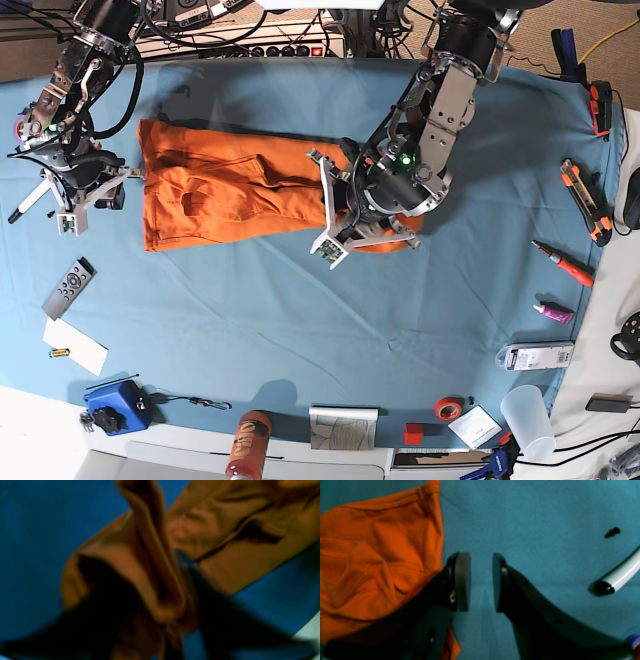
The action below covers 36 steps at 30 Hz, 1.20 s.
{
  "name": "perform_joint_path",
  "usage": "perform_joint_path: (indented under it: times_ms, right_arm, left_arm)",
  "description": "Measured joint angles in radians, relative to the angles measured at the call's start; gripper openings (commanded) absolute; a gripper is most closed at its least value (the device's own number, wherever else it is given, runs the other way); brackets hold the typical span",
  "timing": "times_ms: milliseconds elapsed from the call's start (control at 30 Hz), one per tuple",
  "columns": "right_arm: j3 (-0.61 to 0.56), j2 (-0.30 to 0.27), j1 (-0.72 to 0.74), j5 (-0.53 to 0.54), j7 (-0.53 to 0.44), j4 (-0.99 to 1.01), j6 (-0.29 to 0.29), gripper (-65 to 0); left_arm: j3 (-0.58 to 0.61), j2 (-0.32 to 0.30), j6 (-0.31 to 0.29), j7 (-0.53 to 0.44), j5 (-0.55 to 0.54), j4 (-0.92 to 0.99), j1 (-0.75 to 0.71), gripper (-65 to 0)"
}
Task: Layout the t-shirt on the table in an organized manner, then fold the t-shirt properly
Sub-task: 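Carry the strip end in the left gripper toward the right gripper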
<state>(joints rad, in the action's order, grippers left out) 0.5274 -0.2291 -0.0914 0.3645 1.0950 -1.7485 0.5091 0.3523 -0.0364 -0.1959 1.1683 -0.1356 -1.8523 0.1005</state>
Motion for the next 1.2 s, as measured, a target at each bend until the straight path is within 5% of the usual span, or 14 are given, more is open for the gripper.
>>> perform_joint_path:
  times_ms: [100, 267, 700, 967, 1200]
  right_arm:
    - [0.0, 0.0, 0.0, 0.001, -0.004, 0.0, 0.0, -49.3]
    - [0.0, 0.0, 0.0, 0.002, -0.008, 0.0, 0.0, -49.3]
    - [0.0, 0.0, 0.0, 0.0, -0.011, 0.0, 0.0, -49.3]
    - [0.0, 0.0, 0.0, 0.002, -0.011, 0.0, 0.0, -49.3]
    - [0.0, 0.0, 0.0, 0.09, -0.015, 0.0, 0.0, -49.3]
  left_arm:
    - [0.0, 0.0, 0.078, -0.01, -0.053, 0.0, 0.002, -30.6]
    - [0.0, 0.012, 0.085, 0.046, -0.062, -0.029, 0.035, -30.7]
    - [0.0, 0.0, 0.177, 0.054, 0.209, -0.165, 0.024, -30.7]
    - [0.0, -0.113, 0.205, 0.015, 0.203, -0.159, -0.113, -50.1]
    - [0.001, -0.129, 0.192, -0.122, 0.127, -0.026, -0.153, -56.0]
